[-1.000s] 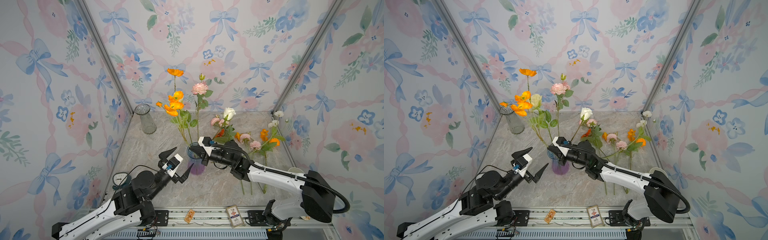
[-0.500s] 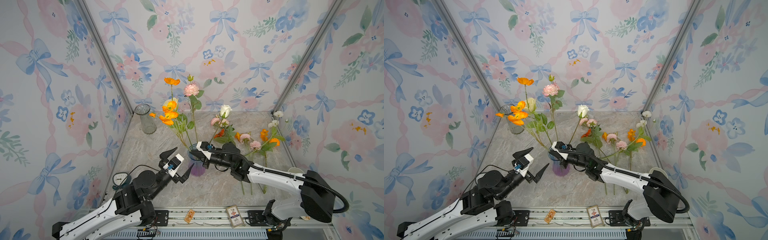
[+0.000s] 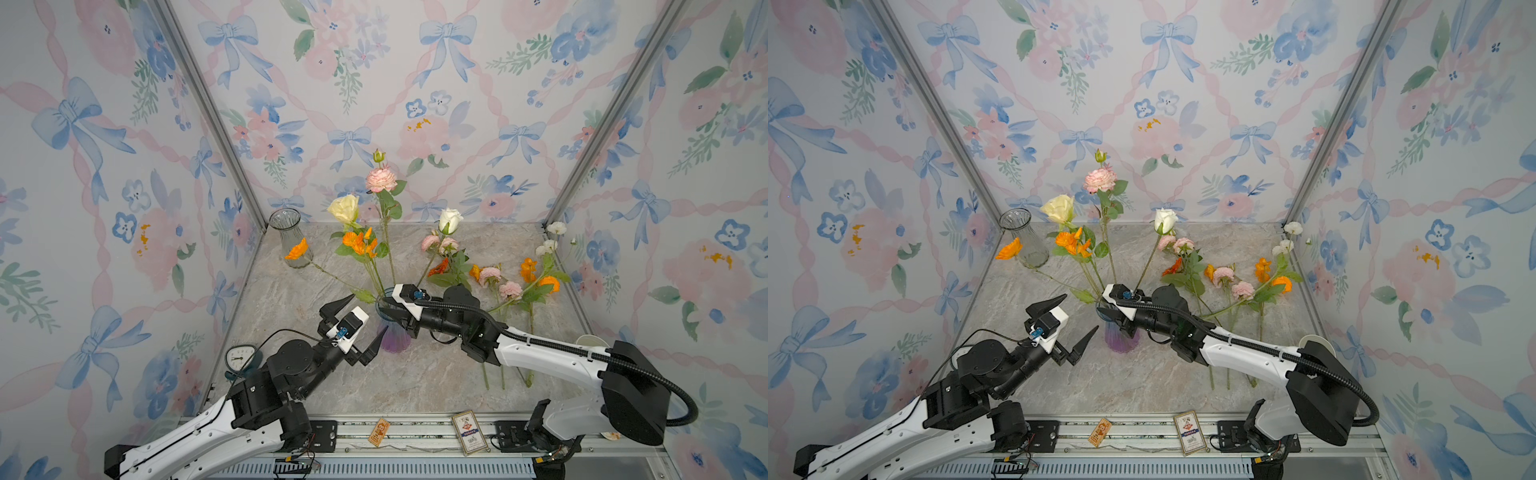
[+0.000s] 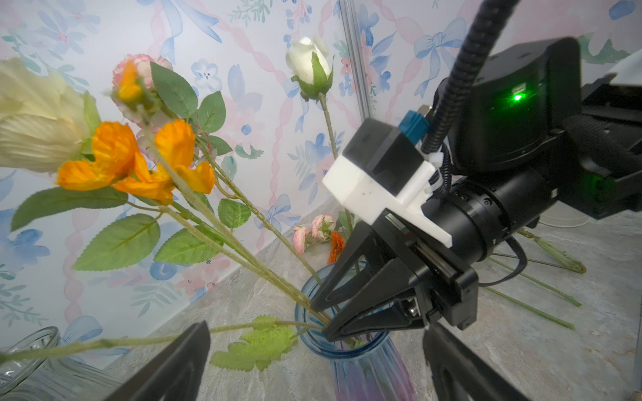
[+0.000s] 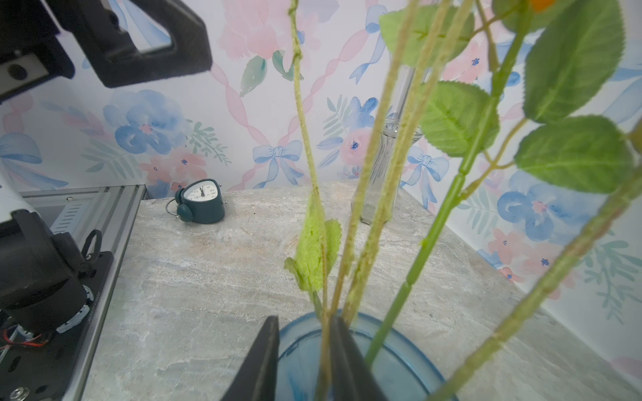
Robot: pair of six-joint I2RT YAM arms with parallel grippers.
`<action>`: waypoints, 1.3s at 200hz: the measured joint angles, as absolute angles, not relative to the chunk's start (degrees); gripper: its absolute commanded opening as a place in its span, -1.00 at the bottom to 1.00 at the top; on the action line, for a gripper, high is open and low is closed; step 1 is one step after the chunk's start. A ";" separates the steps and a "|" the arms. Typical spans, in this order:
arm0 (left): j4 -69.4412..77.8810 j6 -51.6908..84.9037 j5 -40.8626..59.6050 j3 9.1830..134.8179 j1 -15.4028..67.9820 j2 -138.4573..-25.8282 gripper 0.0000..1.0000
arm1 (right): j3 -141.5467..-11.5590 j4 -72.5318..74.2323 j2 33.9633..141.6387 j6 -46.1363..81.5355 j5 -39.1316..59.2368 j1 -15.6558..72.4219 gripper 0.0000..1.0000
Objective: Arrange the flowers into the vase
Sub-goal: 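Lower the orange poppy stems into the blue-purple vase, then open the right gripper and move it back to the flower pile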
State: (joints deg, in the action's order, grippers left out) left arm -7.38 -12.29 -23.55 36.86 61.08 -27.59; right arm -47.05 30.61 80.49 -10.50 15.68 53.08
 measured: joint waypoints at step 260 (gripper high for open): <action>-5.85 -28.71 -4.51 53.21 69.80 -68.51 0.96 | -44.14 -13.32 68.88 33.82 6.31 -1.32 -0.07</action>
State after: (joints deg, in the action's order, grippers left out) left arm -5.85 -28.71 -4.51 53.21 69.80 -68.51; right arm -44.14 -13.32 68.88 33.82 6.31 -1.32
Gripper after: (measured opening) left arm 0.979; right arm 0.481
